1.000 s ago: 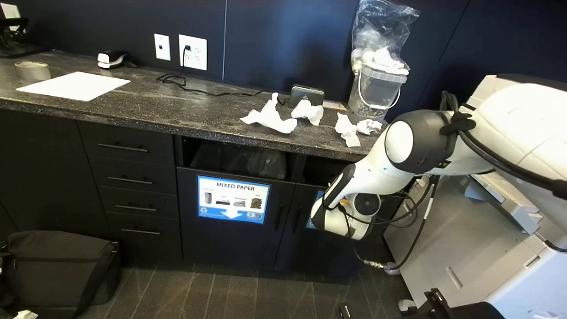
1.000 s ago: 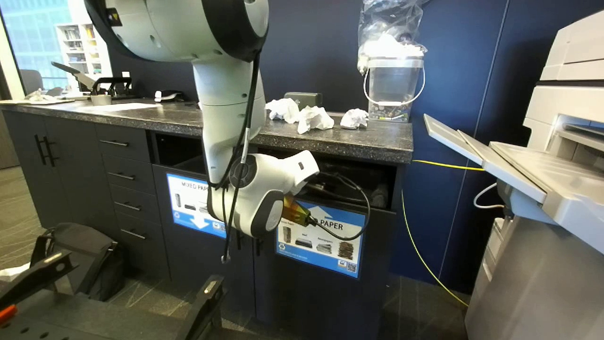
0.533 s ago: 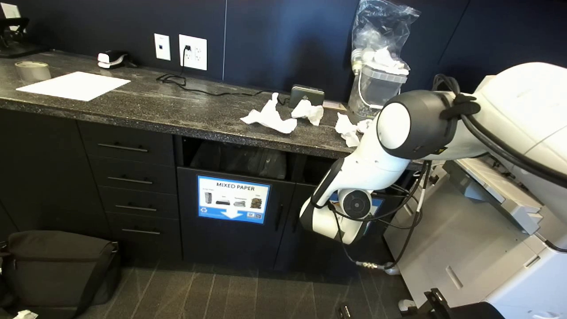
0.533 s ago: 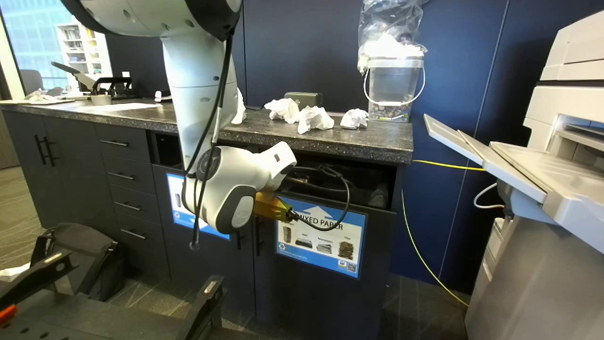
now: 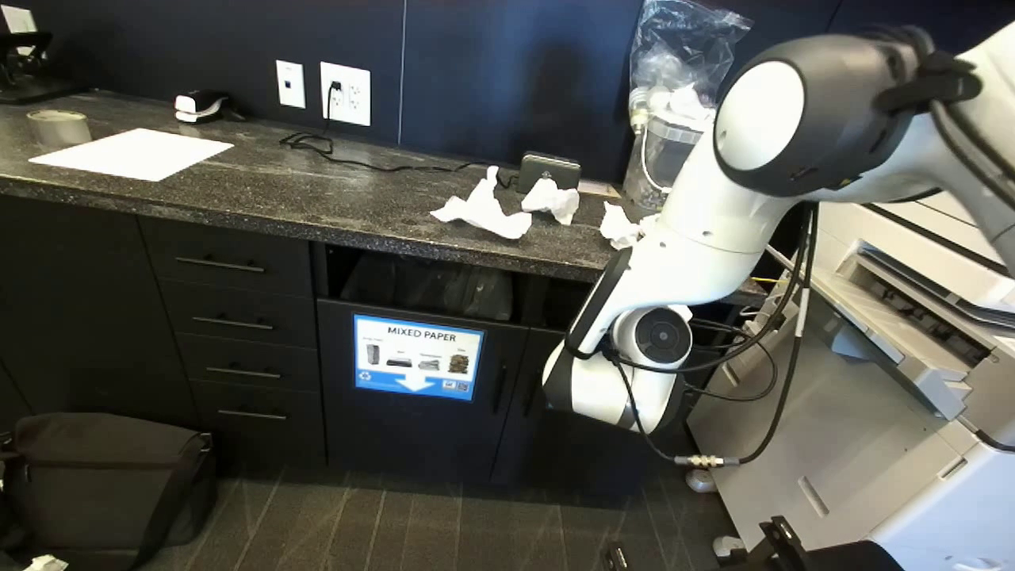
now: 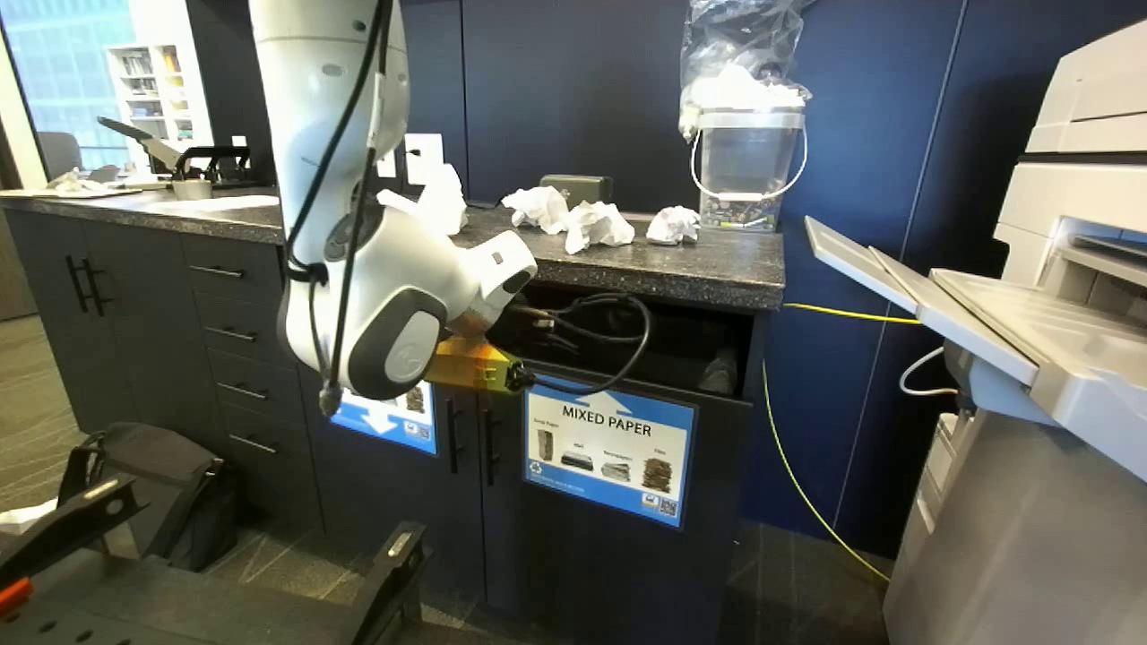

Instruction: Put the tissues inside the rubbish bin.

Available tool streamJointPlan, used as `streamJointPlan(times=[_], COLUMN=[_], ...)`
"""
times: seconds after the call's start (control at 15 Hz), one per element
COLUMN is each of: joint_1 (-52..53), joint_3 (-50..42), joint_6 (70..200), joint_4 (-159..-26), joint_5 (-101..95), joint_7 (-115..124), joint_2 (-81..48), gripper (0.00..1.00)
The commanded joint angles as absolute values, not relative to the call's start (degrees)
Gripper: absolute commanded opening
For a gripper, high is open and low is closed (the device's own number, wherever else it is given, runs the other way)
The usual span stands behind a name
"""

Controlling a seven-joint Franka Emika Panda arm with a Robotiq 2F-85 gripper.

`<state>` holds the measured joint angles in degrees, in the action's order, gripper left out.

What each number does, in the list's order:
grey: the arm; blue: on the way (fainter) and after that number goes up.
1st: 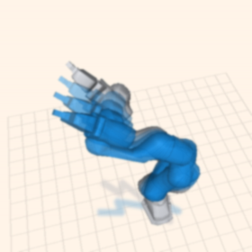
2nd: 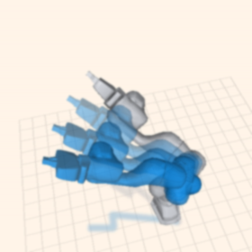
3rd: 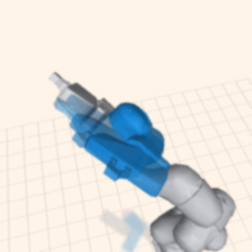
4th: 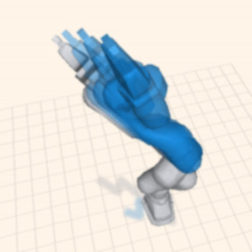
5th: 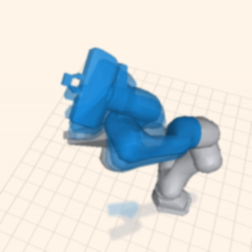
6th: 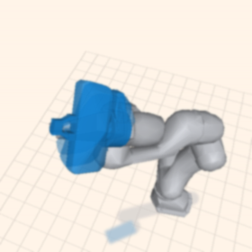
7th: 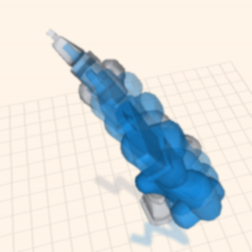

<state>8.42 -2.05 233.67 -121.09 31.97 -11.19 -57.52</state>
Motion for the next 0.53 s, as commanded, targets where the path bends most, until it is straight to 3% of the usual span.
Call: streamJointPlan(times=[0.0, 0.47], joint_1=[10.7, 19.12], joint_3=[-2.54, -11.48], joint_6=[225.7, 195.99], joint_4=[-135.21, -145.13], joint_5=[31.68, 37.59], joint_7=[-12.62, -22.83], joint_2=[-43.32, -21.37], gripper=[1.0, 1.0])
